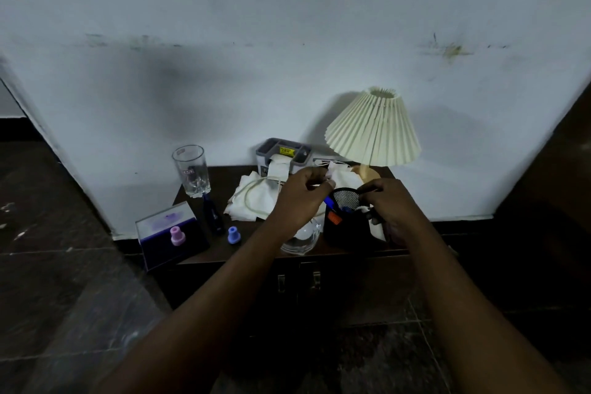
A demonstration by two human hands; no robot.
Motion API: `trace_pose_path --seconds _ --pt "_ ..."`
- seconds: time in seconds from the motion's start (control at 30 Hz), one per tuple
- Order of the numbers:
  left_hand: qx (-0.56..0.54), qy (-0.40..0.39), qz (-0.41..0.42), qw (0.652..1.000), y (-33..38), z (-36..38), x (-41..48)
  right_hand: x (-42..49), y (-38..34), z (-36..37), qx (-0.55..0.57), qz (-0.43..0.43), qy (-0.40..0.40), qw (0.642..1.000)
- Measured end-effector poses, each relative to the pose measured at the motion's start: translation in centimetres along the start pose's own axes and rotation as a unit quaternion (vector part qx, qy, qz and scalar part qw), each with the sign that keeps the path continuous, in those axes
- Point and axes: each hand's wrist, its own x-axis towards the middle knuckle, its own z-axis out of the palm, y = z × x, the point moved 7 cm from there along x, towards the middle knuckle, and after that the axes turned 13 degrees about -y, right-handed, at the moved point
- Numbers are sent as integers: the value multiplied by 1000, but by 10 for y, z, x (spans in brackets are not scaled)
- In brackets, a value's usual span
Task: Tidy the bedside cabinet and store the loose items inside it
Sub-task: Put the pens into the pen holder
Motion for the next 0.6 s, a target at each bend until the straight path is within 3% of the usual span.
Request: trace_pose_path --seconds 0.13,0.2,0.27,0.37,0.47,0.53,0.6 --pt "-137 -17 -61 988 -8 2 -7 -4 5 6 133 23 3 991" --pt "-161 -38 -73 983 -15 4 -10 -7 8 13 198 44 -10 979" --pt "-158 -80 -73 981 -21 9 -12 -12 5 14 189 48 -40 980" --pt "-82 -123 -39 988 -22 14 -13 -15 -10 -7 -33 -38 -58 997" --pt "-40 -69 -15 997 -23 14 -9 -21 -25 2 -260 -106 -144 949" --pt "-45 -19 0 999 -22 10 -6 -26 -28 23 -299 -98 -174 933" --pt "-35 3 11 999 -22 8 -6 -23 -31 36 -335 -121 -132 925"
